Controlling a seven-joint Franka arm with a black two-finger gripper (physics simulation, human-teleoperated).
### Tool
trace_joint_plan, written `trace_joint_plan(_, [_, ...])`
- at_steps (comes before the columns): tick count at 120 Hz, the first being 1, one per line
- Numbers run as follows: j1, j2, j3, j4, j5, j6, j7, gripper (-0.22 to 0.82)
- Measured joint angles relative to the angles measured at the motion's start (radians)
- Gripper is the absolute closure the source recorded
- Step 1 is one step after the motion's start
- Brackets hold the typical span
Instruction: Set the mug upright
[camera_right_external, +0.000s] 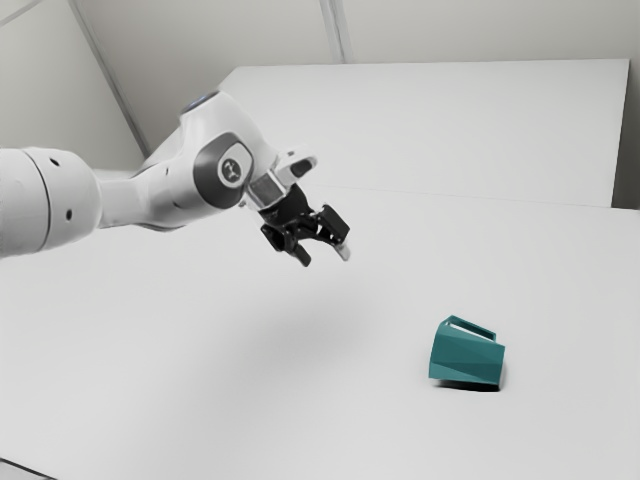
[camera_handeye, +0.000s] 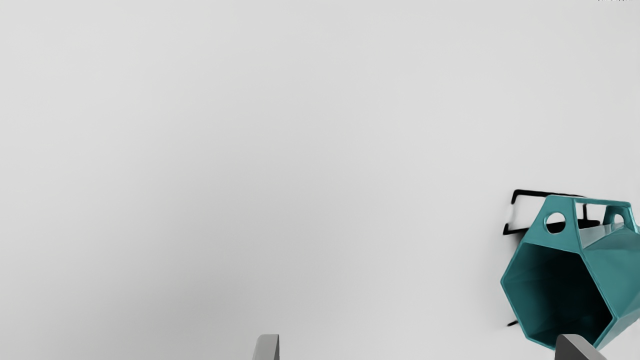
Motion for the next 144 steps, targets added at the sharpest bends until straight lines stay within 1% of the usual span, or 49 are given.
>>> trace_joint_plan(13, [-0.003,0.001,-0.022,-0.048,-0.065,0.049,0.000,0.00])
trace_joint_plan(26, [-0.014,0.018,-0.036,-0.062,-0.103,0.081,-0.001,0.00])
trace_joint_plan(58, [-0.085,0.077,-0.047,-0.056,-0.156,0.139,0.000,0.00])
trace_joint_plan(81, [-0.101,0.094,-0.069,-0.054,-0.175,0.174,0.000,0.00])
trace_joint_plan(122, [-0.215,0.122,-0.075,-0.052,-0.250,0.293,0.000,0.00])
trace_joint_plan(135, [-0.230,0.141,-0.077,-0.052,-0.282,0.317,0.000,0.01])
trace_joint_plan(144, [-0.232,0.151,-0.092,-0.052,-0.300,0.330,0.000,0.01])
